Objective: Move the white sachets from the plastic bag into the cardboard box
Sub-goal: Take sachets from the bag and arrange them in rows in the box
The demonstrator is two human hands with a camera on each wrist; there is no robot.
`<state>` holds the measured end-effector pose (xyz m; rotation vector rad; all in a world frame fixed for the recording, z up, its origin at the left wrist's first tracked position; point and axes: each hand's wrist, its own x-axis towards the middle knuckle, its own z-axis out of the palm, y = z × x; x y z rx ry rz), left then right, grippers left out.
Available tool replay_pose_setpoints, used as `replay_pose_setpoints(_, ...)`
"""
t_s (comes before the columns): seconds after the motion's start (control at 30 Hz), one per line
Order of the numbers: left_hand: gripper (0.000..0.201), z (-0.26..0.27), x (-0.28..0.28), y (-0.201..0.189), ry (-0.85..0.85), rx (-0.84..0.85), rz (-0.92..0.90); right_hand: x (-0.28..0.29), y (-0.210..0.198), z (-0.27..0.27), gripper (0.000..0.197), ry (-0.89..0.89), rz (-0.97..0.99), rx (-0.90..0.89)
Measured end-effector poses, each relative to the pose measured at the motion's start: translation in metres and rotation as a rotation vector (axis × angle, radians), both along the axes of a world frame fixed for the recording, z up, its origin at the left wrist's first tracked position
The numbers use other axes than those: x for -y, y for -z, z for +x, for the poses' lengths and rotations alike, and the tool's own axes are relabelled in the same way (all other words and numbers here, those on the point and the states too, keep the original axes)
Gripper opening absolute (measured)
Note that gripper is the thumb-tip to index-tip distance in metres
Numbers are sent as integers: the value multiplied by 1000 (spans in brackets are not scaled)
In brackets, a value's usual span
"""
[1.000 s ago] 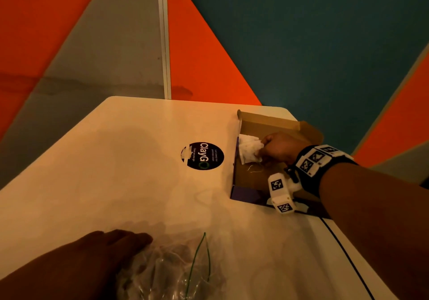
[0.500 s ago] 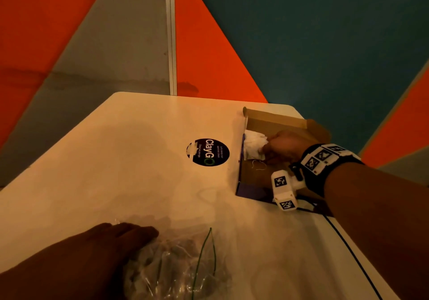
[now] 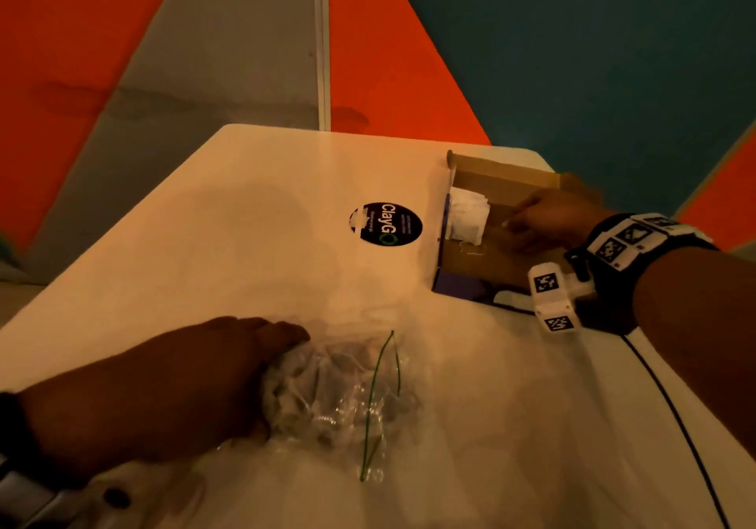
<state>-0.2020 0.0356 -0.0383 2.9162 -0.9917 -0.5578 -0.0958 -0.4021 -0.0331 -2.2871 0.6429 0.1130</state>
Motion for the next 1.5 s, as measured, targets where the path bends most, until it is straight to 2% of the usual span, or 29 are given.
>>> replay_pose_setpoints(0.07, 87, 8, -1, 1, 4, 11, -34, 0, -10, -9, 25, -71, -242, 37)
replay_pose_setpoints(0.13, 78, 7, -1, 3, 8, -16, -88, -9, -28, -25, 22, -100, -498, 189)
replay_pose_setpoints(0.2, 70, 6, -3, 3, 36, -12, -145, -38, -45, -52, 16, -209, -546, 360)
replay_pose_setpoints(0.27, 67, 5, -3, 3, 65, 8, -162, -82, -57, -91, 4, -392, -532, 410)
replay_pose_setpoints(0.4, 67, 5, -4, 1, 67, -7, -159, -160, -53, -175, 21, -1032, -521, 132)
replay_pose_setpoints(0.47, 65, 4, -3, -1, 63, -7, -147, -179, -35, -192, 31, -1195, -620, 128)
replay_pose_setpoints(0.6, 61, 6, 2, -3, 35, -6, -102, -190, -12, -195, 43, -1160, -669, 261)
replay_pose_setpoints(0.77, 45, 8, 4, -5, 8, -10, -83, -191, -7, -183, 21, -1099, -637, 277)
replay_pose_setpoints(0.97, 47, 7, 6, -6, -16, 2, -56, -182, -18, -187, 43, -1049, -565, 182)
replay_pose_setpoints(1.07, 49, 7, 6, -7, -7, 0, -59, -189, -20, -186, 55, -1034, -655, 220)
replay_pose_setpoints(1.27, 47, 2, 7, -10, -9, -6, -55, -201, -2, -177, 56, -1139, -725, 353)
replay_pose_setpoints(1.3, 47, 3, 7, -10, -8, -7, -54, -202, -2, -175, 54, -1150, -729, 368)
replay_pose_setpoints(1.4, 45, 3, 7, -11, -1, -13, -60, -207, -9, -173, 28, -1205, -727, 316)
replay_pose_setpoints(1.5, 45, 3, 6, -11, -1, -16, -67, -206, -12, -172, 22, -1193, -701, 356)
